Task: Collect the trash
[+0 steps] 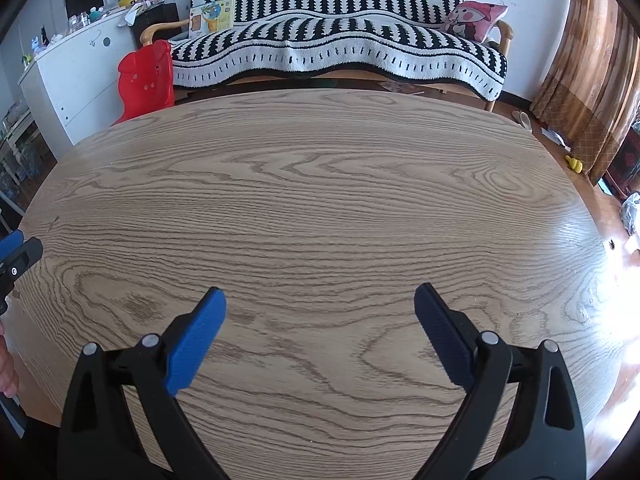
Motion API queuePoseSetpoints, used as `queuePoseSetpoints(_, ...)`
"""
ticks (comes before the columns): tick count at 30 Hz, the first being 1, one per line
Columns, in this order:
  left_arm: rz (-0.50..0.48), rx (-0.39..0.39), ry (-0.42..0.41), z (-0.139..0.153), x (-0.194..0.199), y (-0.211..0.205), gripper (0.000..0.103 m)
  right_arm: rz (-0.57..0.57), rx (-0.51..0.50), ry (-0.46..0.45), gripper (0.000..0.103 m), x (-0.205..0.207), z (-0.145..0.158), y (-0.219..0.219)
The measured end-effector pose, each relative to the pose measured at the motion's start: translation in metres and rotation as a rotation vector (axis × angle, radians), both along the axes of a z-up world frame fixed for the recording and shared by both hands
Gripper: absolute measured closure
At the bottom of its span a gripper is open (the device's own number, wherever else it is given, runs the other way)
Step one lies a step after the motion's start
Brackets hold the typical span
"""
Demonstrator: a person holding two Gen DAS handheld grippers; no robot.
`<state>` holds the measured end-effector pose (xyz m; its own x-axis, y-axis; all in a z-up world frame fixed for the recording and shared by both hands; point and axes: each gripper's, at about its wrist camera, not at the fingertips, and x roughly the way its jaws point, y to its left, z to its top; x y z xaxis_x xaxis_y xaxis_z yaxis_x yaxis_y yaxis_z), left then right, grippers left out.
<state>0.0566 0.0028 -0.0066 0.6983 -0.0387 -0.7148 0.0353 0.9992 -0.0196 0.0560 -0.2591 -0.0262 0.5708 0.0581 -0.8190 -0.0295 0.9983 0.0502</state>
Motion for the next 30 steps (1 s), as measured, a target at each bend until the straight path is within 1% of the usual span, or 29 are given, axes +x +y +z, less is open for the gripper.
queuePoseSetpoints(30,-0.002,0.005,-0.001,-0.0019,0.0003,-0.0007,0.009,0.0,-0.003,0.005,0.011,0.0001,0.0018,-0.0012)
